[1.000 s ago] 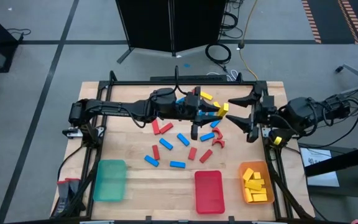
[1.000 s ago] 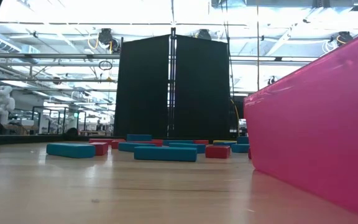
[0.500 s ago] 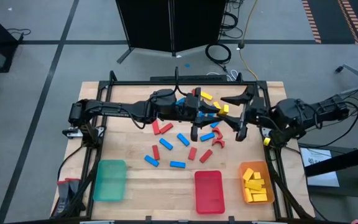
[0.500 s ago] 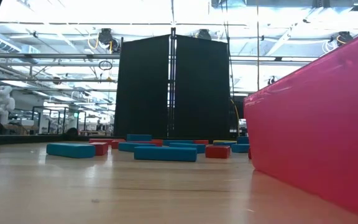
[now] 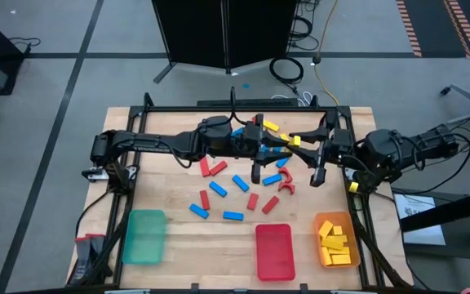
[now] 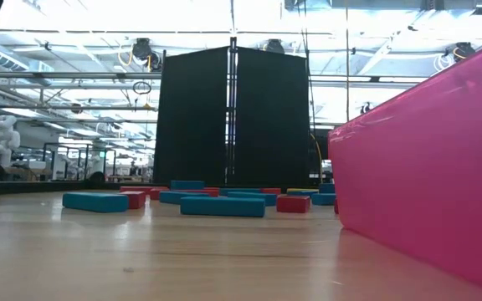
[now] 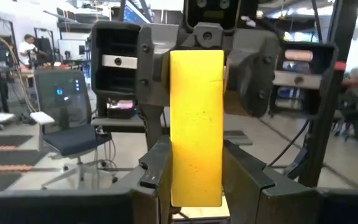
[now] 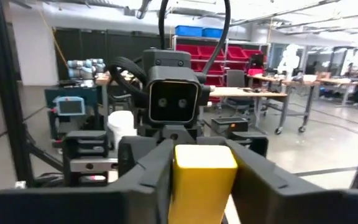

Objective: Sort blocks
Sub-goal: Put the yellow block into the orange bin

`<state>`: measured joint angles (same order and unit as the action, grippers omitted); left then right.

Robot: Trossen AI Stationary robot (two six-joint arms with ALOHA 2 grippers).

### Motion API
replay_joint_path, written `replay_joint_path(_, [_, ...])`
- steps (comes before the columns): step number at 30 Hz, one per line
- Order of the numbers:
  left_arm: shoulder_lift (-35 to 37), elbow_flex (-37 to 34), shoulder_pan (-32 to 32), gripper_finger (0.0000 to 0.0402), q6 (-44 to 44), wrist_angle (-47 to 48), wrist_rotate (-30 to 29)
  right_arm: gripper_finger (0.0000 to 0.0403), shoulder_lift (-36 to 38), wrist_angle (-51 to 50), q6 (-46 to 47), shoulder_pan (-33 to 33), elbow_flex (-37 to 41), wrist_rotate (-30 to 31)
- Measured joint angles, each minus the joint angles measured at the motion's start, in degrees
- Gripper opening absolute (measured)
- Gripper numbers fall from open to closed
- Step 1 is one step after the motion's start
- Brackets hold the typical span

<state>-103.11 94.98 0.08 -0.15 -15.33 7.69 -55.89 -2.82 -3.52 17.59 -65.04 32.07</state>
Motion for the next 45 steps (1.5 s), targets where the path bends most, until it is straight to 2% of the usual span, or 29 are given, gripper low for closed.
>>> replay_joint_path(2, [0.0,0.0,0.0,0.0105,0.3,0.0,0.3,0.0095,0.1,-0.6,0.2,0.0,0.0,-0.4])
replay_joint_path(7, [0.0,0.0,0.0,0.0109,0.6,1.3,0.3,0.0095,0.1,-2.2,0.0,0.0,-0.1,-0.1])
replay_joint_path(9, [0.0,0.0,0.0,0.0141,0.8,2.1,0.1,0.0095,0.0,-2.7,-0.8,0.0,-0.1,0.0])
replay_joint_path(14, [0.1,0.2,0.1,0.0260,0.2,6.2,-0.5,0.0095,0.6,-4.2,-1.9,0.2,-0.1,2.7])
replay_joint_path(18, [0.5,0.1,1.2,0.0308,0.3,15.0,-0.7,0.0095,2.7,-14.6,2.8,1.2,-3.1,6.4])
replay_joint_path(20, [0.6,0.1,2.3,0.0313,0.5,19.0,-0.9,0.0095,3.6,-24.3,9.1,2.3,-5.0,7.5])
replay_joint_path(22, [0.7,0.1,3.4,0.0315,1.0,23.0,-1.3,0.0095,4.3,-37.6,20.1,3.8,-6.8,6.2])
replay_joint_path(25, [0.7,0.1,4.9,0.0316,1.9,28.4,-1.7,0.0095,4.3,-59.5,43.2,6.6,-6.8,-1.6])
replay_joint_path(28, [0.7,0.1,6.0,0.0316,2.2,31.2,-1.6,0.0095,2.8,-70.9,60.6,10.7,-2.6,-13.3])
replay_joint_path(30, [0.6,-0.3,6.9,0.0317,2.1,31.2,-1.7,0.0095,1.9,-70.7,67.4,13.9,2.3,-21.4])
replay_joint_path(32, [0.5,-0.8,7.5,0.0317,2.0,31.1,-1.7,0.0095,1.0,-65.3,72.0,17.0,7.9,-27.6])
replay_joint_path(34, [0.5,-1.4,8.0,0.0317,2.0,31.0,-1.7,0.0095,0.3,-58.0,75.8,20.2,13.1,-31.4])
replay_joint_path(37, [0.5,-2.3,8.5,0.0317,2.0,30.7,-1.7,0.0095,-1.4,-46.3,80.0,24.0,19.2,-32.4])
replay_joint_path(39, [0.4,-2.8,8.8,0.0317,2.0,31.0,-1.7,0.0095,-2.3,-42.9,82.5,25.4,20.9,-32.4])
replay_joint_path(45, [0.4,-3.0,9.7,0.0318,2.0,30.7,-1.7,0.0095,-4.6,-45.3,86.7,29.3,21.2,-34.4])
